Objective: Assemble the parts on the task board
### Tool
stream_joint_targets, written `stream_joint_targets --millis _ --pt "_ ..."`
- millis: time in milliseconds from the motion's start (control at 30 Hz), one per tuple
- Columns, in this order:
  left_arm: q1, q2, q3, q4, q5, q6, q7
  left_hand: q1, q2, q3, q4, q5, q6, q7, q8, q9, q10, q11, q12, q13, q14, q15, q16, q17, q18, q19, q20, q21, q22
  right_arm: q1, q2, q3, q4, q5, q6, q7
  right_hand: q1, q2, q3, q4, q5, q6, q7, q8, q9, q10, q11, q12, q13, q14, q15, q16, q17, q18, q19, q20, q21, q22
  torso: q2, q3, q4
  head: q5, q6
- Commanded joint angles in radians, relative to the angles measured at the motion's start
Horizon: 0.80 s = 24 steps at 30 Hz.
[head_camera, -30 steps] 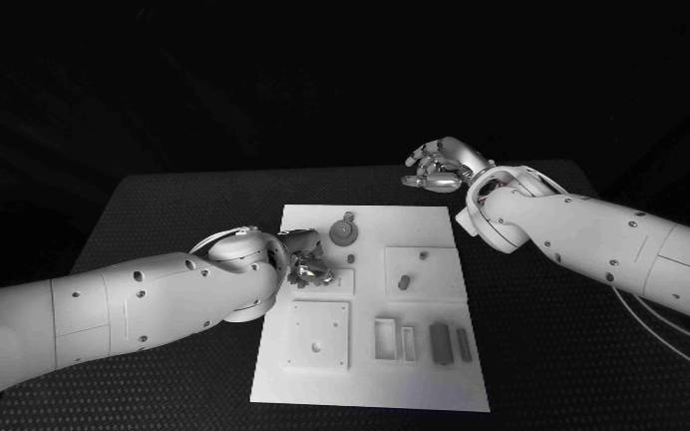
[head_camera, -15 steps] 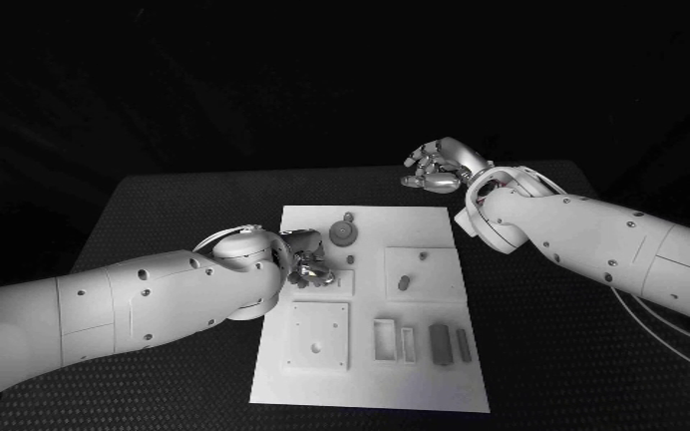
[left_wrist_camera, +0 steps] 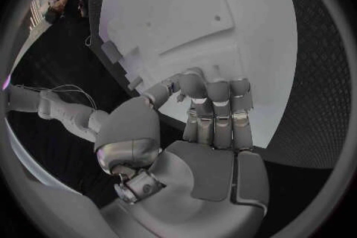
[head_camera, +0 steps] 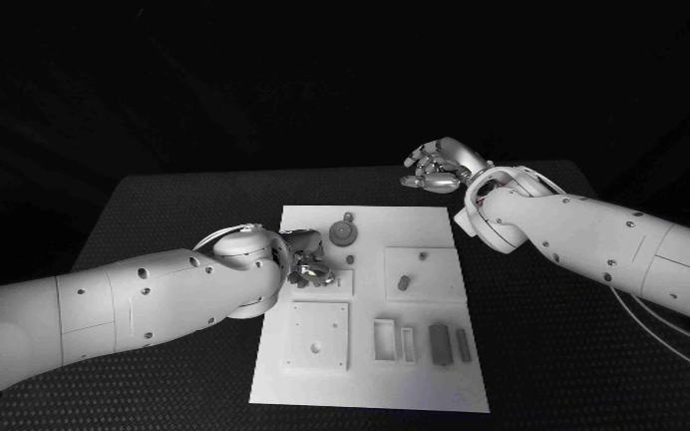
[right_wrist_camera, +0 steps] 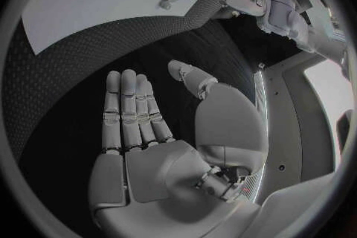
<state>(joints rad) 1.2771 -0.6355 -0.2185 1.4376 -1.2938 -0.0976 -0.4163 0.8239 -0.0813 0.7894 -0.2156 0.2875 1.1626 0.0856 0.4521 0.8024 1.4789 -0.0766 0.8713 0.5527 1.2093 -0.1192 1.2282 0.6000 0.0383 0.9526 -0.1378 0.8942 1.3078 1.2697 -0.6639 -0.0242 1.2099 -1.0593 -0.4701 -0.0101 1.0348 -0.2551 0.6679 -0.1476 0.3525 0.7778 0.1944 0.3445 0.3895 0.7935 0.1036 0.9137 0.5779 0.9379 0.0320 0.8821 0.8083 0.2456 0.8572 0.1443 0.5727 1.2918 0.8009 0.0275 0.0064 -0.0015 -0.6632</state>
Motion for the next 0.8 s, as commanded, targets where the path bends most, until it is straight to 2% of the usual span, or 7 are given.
stream_joint_targets --millis 33,800 --pt "-0.024 0.002 -0.017 0.0 0.066 0.083 0.006 0.021 0.035 -0.003 -0.005 0.005 0.118 -0.115 0.003 0.002 -0.055 -0.051 0.004 -0.001 -0.008 0.001 0.005 -0.001 0.001 -0.005 -0.075 -0.002 0.021 0.0 0.001 0.0 -0.001 -0.001 0.011 0.005 -0.003 0.003 -0.004 0.001 0.004 -0.001 0.008 0.002 -0.001 -0.005 0.0 0.006 -0.001 -0.007 -0.001 0.004 -0.001 0.016 0.005 0.005 -0.005 0.002 0.0 -0.0001 -0.0003 0.0 0.0" --pt "-0.024 -0.003 -0.017 -0.002 0.105 0.095 0.007 0.019 0.041 -0.005 -0.01 0.01 0.116 -0.115 0.005 0.002 -0.056 -0.052 0.006 -0.002 -0.008 0.001 0.007 -0.002 0.002 -0.006 -0.075 -0.001 0.021 0.0 0.0 0.0 0.0 -0.001 0.011 0.005 -0.001 0.004 -0.005 -0.001 0.005 -0.001 0.008 0.003 -0.002 -0.005 0.0 0.008 -0.004 -0.007 -0.001 0.004 -0.002 0.016 0.006 0.005 -0.007 0.004 0.0 -0.0006 0.0012 -0.005 -0.004"
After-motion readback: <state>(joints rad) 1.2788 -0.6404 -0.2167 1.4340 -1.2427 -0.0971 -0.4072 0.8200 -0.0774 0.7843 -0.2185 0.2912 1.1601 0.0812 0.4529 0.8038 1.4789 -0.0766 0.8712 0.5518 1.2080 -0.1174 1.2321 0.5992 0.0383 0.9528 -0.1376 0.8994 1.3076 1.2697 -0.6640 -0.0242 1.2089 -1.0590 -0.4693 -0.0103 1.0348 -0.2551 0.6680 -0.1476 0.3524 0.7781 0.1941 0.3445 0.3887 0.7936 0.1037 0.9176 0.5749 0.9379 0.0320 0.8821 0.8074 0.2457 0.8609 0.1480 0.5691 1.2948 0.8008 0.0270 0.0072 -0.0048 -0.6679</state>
